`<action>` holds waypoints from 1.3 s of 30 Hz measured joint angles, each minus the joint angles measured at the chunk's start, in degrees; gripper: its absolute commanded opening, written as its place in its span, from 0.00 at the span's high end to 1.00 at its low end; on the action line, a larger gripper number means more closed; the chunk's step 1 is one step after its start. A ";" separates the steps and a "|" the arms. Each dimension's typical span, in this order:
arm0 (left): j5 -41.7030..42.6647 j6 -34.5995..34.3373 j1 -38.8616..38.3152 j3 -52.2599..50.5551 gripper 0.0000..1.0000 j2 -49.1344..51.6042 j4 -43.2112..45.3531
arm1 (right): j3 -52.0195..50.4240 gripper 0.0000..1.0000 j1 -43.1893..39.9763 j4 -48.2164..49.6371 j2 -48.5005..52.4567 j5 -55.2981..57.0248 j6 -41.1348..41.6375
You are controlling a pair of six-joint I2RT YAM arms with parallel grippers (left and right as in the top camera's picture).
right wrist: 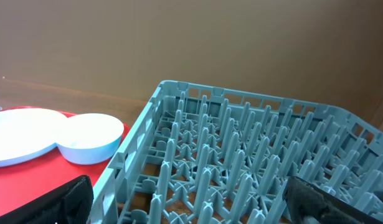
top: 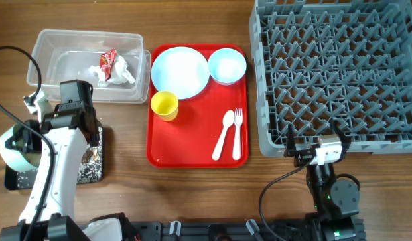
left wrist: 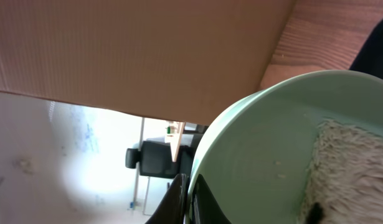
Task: Sort waste into correct bins and load items into the dishwasher rack
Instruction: 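Tilt the bowl to dump the rice onto the black tray, then raise the emptied green bowl with the left gripper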
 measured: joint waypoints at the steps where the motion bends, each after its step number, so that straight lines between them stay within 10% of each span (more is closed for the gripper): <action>1: 0.00 0.52 0.00 0.00 0.96 0.00 0.00 | 0.00 0.00 0.00 0.00 0.00 0.00 0.00; 15: -1.75 15.26 -4.63 0.00 0.96 2.38 3.43 | 0.00 0.00 0.00 -0.02 0.00 0.00 -0.02; 39: -6.01 20.94 -10.40 0.00 0.96 9.46 3.48 | 0.00 0.00 0.00 -0.02 0.00 0.00 -0.02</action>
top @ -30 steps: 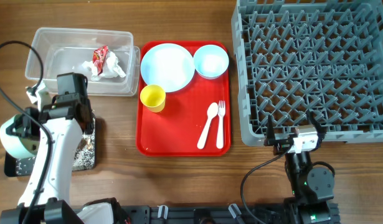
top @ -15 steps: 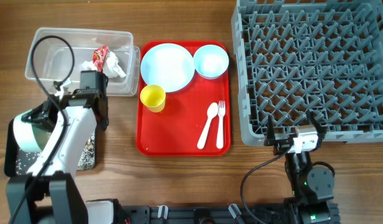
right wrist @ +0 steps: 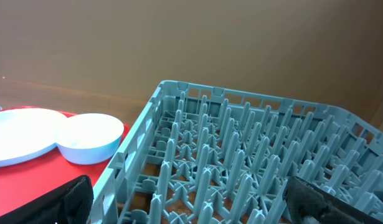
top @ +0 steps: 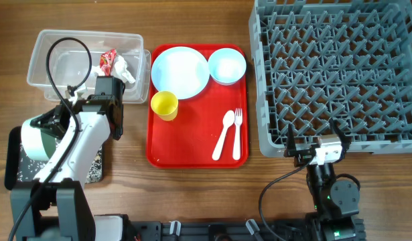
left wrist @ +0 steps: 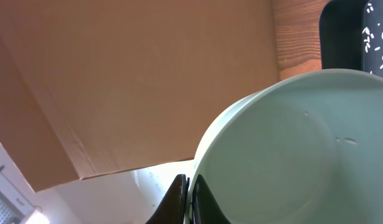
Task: Sort waste into correct bins and load items into the dishwasher rack
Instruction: 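Raise the emptied green bowl with the left gripper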
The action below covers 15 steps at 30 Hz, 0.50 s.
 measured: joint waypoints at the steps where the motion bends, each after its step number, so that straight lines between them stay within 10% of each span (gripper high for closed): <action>1: 0.00 0.63 -0.09 0.00 0.96 -0.02 -0.02 | 0.00 0.00 0.00 0.00 0.00 0.00 0.02; 15: -0.52 4.92 -4.48 -0.83 0.96 0.72 3.63 | 0.00 0.00 0.00 0.00 0.00 0.00 0.02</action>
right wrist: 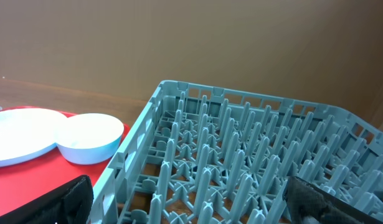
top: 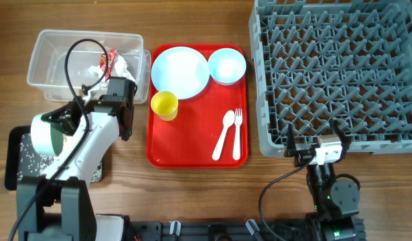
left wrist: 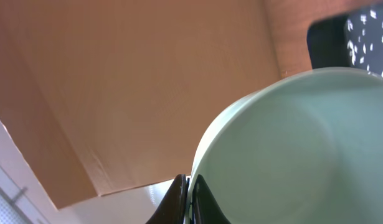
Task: Sort waste into correct bins and load items into the dishwasher rack
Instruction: 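Raise the emptied green bowl with the left gripper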
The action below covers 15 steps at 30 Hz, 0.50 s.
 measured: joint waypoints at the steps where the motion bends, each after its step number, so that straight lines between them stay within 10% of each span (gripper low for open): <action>1: -0.02 0.04 0.00 0.02 0.96 0.04 0.37 | 0.00 0.00 0.00 0.02 0.00 0.00 0.00; 15: -0.28 -0.24 -0.48 -0.44 0.96 0.15 21.38 | 0.00 0.00 0.00 0.00 0.00 0.00 0.00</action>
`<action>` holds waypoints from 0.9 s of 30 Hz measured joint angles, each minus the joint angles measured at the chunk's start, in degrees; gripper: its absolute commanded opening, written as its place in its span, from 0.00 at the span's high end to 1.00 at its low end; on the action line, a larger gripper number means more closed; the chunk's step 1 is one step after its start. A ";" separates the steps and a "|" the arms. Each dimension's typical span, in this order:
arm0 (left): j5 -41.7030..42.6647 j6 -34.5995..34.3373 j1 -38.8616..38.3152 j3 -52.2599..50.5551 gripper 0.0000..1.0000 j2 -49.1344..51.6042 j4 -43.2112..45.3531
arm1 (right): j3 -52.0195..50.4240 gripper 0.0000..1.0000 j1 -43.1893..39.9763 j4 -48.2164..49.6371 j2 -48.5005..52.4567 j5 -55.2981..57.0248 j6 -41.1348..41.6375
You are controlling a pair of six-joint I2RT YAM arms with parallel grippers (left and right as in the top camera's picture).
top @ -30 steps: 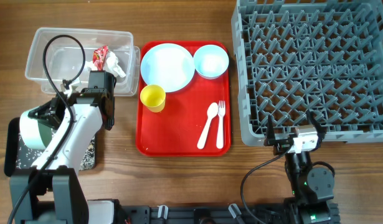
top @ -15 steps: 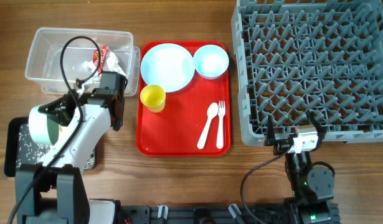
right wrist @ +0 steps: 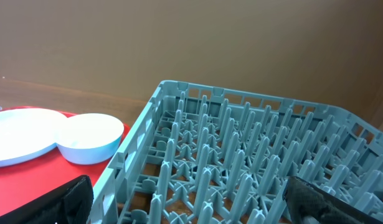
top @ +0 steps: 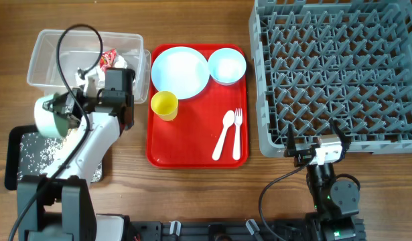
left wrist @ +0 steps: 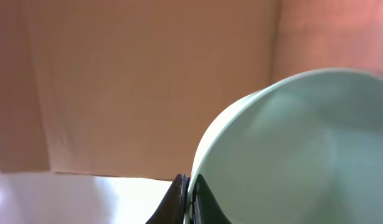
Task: Sort waste into correct bins and load items into the dishwasher rack
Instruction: 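Raise the emptied green bowl with the left gripper, then carry the green bowl right and set it down on the red tray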
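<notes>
My left gripper (top: 70,109) is shut on the rim of a pale green bowl (top: 49,115), held on its side just in front of the clear plastic bin (top: 43,47). In the left wrist view the bowl (left wrist: 291,149) fills the right half, with my fingers (left wrist: 180,198) pinched on its edge; its inside looks bare. The black tray (top: 13,175) below holds scattered rice. A red tray (top: 185,150) carries a blue plate (top: 180,71), blue bowl (top: 227,65), yellow cup (top: 164,105), white spoon (top: 224,134) and fork (top: 237,132). My right gripper (right wrist: 194,208) rests open before the grey rack (right wrist: 241,162).
The clear bin has crumpled wrappers (top: 113,63) in its right end. The dishwasher rack (top: 333,70) fills the right side of the table, its upright pegs bare. A black cable (top: 78,33) loops over the bin from my left arm.
My left gripper has carried the green bowl farther from the table's front, off the black tray's right end and up to the clear bin's front wall. The right arm is unchanged.
First the left gripper held the bowl, rice still in it, tilted over the black tray. Then the bowl showed only a few grains and had shifted right. It then stood bare near the tray's right end, and now hangs beside the clear bin.
</notes>
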 measured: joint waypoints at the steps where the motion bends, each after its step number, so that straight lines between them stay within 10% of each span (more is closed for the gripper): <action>1: 0.07 -0.02 -0.39 0.00 0.96 0.02 2.10 | 0.00 0.00 0.00 0.00 0.00 0.00 0.00; 16: 6.97 0.26 -10.23 -0.17 0.96 0.09 39.89 | 0.00 0.00 0.00 0.00 0.00 0.00 -0.02; 27: 11.67 2.01 -27.80 -0.15 0.96 0.11 51.08 | 0.00 0.00 0.00 0.00 0.00 0.00 0.00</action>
